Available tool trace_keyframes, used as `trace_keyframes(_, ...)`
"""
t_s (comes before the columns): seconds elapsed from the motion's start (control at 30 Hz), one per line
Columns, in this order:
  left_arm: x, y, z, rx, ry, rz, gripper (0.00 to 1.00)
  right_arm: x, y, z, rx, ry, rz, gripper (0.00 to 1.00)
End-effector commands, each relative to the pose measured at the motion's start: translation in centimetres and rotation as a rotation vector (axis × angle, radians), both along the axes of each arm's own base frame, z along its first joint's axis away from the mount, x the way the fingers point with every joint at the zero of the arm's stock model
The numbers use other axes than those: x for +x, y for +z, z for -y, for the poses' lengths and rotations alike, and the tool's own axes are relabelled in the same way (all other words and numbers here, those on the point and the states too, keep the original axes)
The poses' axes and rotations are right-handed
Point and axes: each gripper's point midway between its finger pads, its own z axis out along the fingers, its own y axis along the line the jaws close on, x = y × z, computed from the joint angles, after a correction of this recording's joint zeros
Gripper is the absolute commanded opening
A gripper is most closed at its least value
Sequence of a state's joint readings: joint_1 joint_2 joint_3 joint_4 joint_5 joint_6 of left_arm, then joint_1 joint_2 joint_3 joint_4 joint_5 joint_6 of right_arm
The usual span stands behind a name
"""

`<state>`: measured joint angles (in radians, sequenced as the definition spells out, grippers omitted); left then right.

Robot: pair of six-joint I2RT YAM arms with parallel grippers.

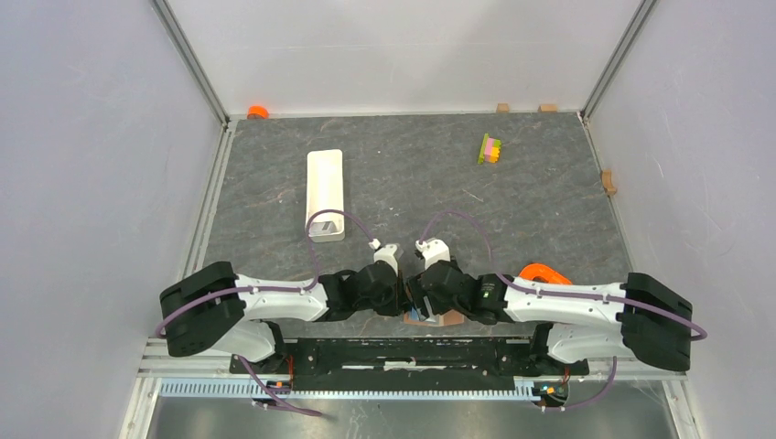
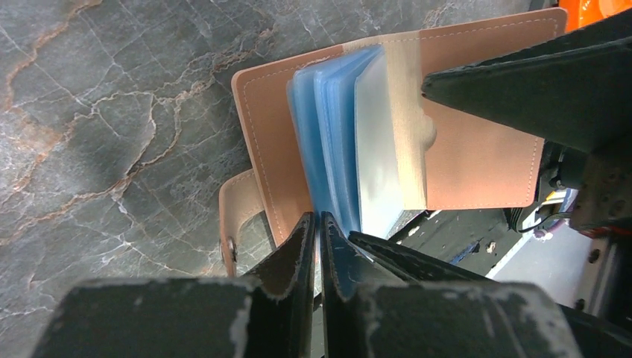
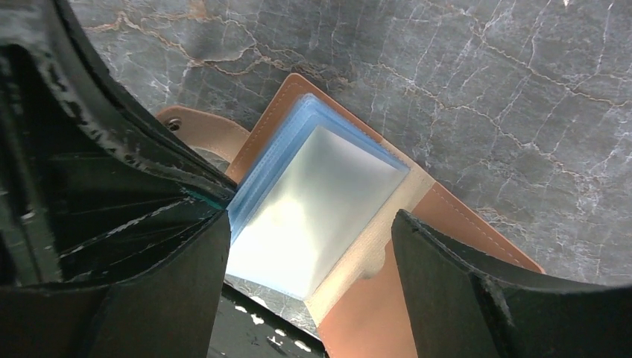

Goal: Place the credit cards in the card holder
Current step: Open the card holder.

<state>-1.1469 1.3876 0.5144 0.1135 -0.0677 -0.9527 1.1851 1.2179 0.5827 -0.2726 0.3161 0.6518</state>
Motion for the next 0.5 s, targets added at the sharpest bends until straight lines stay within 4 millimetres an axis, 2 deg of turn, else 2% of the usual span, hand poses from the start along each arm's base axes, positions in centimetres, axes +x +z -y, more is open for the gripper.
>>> trace_keyframes(0.0,0.3,1.8,1.0,-0.083,-0.002,0.031,0.11,0.9,0.8,-1.1,0.037,-0.047,0.034,0.84)
trace_keyframes(0.47,0.3,2.0,1.0,-0.096,0.000,0.040,0.11,1.6,-0.7,2.8,-0.202,-0.155,0.092,0.81)
